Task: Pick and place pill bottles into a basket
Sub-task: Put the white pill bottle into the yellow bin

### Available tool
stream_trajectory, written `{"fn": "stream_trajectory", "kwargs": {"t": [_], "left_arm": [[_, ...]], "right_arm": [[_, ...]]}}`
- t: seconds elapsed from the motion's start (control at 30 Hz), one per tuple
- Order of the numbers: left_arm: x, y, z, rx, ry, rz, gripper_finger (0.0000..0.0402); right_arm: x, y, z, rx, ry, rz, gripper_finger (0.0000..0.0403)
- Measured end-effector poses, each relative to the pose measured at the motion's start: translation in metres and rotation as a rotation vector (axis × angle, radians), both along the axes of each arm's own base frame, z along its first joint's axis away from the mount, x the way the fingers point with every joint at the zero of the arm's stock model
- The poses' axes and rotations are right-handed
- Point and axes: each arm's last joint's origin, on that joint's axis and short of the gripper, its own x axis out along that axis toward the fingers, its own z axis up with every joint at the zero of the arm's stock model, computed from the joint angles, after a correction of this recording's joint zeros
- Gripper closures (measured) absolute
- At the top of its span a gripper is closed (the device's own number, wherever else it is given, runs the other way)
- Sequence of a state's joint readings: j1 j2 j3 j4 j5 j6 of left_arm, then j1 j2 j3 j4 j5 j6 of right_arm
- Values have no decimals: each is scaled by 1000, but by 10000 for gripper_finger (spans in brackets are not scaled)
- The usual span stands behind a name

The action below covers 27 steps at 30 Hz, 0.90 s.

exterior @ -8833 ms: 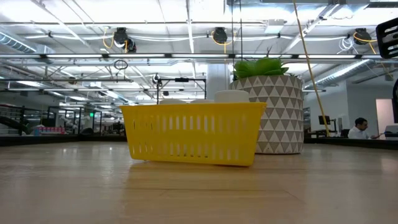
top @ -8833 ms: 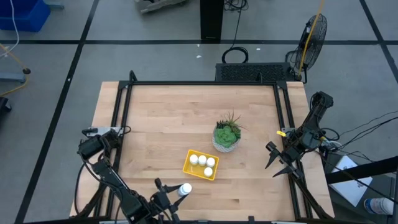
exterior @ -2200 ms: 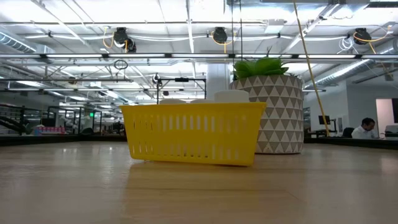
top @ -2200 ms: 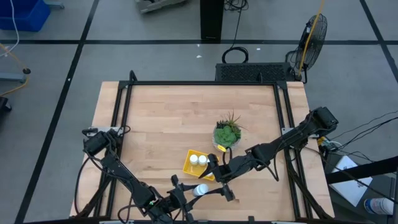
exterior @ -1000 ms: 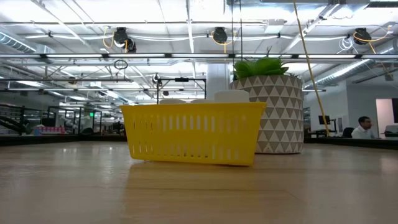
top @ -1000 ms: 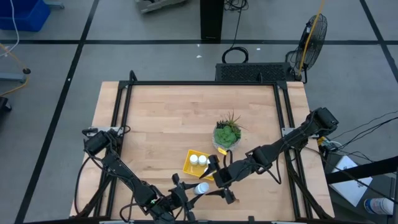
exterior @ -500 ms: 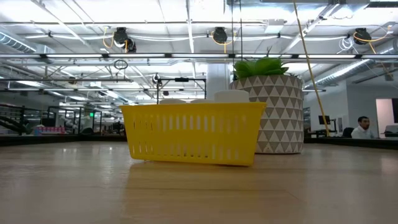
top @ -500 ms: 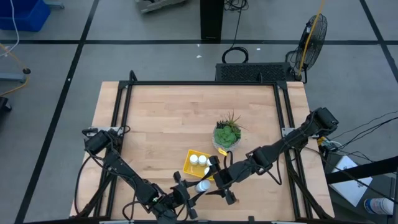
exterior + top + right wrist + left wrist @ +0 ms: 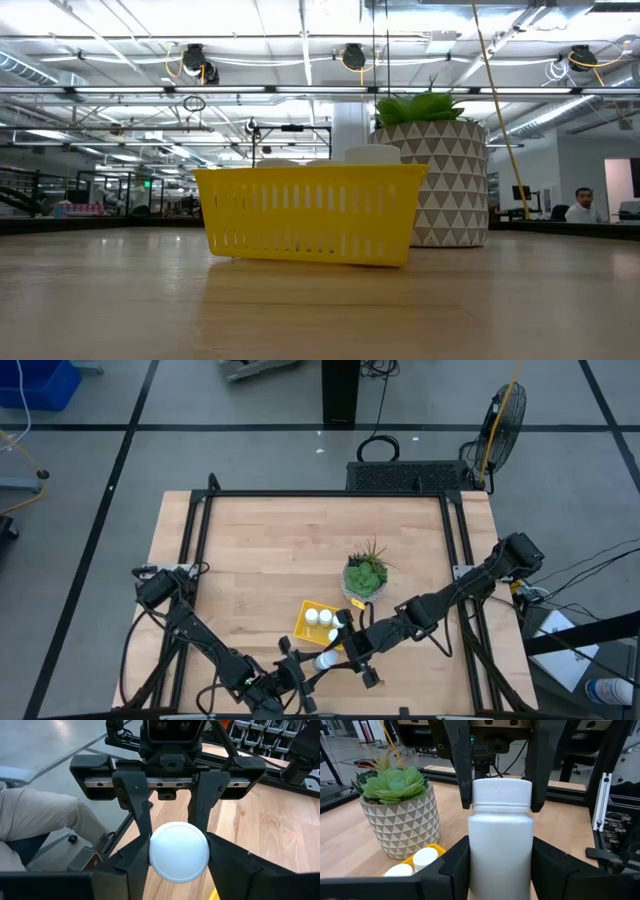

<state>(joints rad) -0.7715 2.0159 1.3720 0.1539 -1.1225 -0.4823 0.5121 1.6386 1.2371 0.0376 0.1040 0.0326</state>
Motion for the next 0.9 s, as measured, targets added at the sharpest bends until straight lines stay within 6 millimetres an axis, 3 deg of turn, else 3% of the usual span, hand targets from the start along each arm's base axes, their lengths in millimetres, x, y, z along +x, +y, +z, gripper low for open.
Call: {"fn": "stream_trajectory", "kwargs": {"t": [0.3, 0.47, 0.67, 0.9], "left_arm": [[0, 0, 0, 0, -1, 0, 233], [-3, -3, 0, 17, 2, -7, 206], [-19, -14, 9, 78, 3, -10, 189], [-42, -25, 18, 130, -5, 1, 207]], "right_arm": [[0, 0, 0, -2, 4, 1, 248], [0, 0, -1, -4, 7, 0, 245], [-1, 0, -2, -2, 23, 2, 246], [0, -2, -2, 1, 18, -4, 247]]}}
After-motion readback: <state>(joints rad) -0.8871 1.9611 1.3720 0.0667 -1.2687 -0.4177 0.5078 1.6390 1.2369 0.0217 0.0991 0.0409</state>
